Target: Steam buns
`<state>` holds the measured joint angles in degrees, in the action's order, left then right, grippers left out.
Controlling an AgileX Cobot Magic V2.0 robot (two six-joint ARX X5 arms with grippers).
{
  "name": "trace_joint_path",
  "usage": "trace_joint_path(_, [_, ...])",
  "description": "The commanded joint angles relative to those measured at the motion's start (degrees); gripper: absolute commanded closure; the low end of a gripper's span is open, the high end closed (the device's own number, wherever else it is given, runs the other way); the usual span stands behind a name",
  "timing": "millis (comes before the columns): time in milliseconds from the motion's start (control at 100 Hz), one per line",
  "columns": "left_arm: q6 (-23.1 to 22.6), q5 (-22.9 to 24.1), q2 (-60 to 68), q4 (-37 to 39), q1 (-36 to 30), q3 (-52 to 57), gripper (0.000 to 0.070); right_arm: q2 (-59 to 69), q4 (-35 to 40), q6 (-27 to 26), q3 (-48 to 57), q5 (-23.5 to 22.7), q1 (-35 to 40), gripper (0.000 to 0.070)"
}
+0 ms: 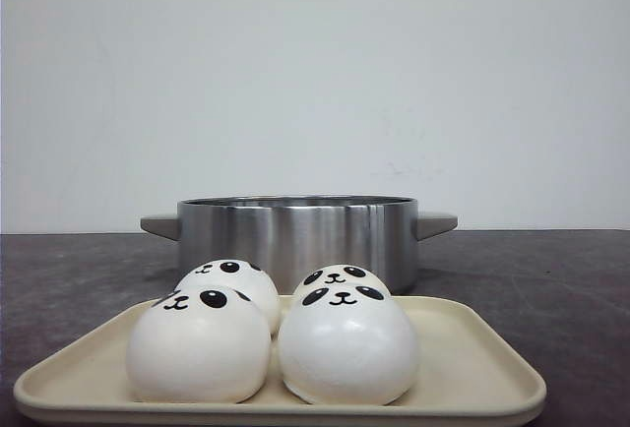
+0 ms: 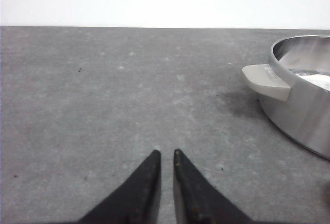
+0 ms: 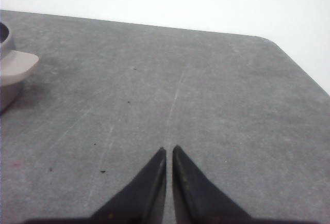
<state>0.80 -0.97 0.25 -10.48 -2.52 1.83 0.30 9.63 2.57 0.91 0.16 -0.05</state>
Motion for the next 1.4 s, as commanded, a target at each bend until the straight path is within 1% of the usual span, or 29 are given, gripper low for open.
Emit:
trace_joint_path(0, [-0.04, 0.02, -0.07, -0.24, -0.07, -1.03, 0.07, -0.09, -0.79, -0.66, -0.22, 0.02, 0.02, 0.0685])
trace_joint_path(1170, [-0.04, 0.04, -0.07, -0.26, -0.07, -1.03, 0.07, -0.09, -1.07, -0.96, -0.22, -0.24, 0.04, 0.0685])
trace_joint_path(1250, [-0.09, 0.83, -0.09, -0.02, -0.04, -1.01, 0.07, -0.09, -1.49, -3.48, -0.22, -0.68, 0.07, 0.0685])
trace_joint_path(1330, [0.04, 0.57, -0.07, -0.09, -0.07, -1.01, 0.07, -0.09, -1.53, -8.26, -0.2, -1.01, 0.09, 0.0685])
trace_joint_path(1360, [0.85, 0.52, -0.09, -0.09, -0.07, -1.01, 0.07, -0.09, -1.7, -10.82, -0.17, -1.6, 0.07, 0.0685])
trace_joint_path(1390, [3.19, 0.48, -0.09, -0.09, -0.07, -0.98, 0.07, -0.09, -2.45, -13.55, -0.15, -2.19, 0.09, 0.0685])
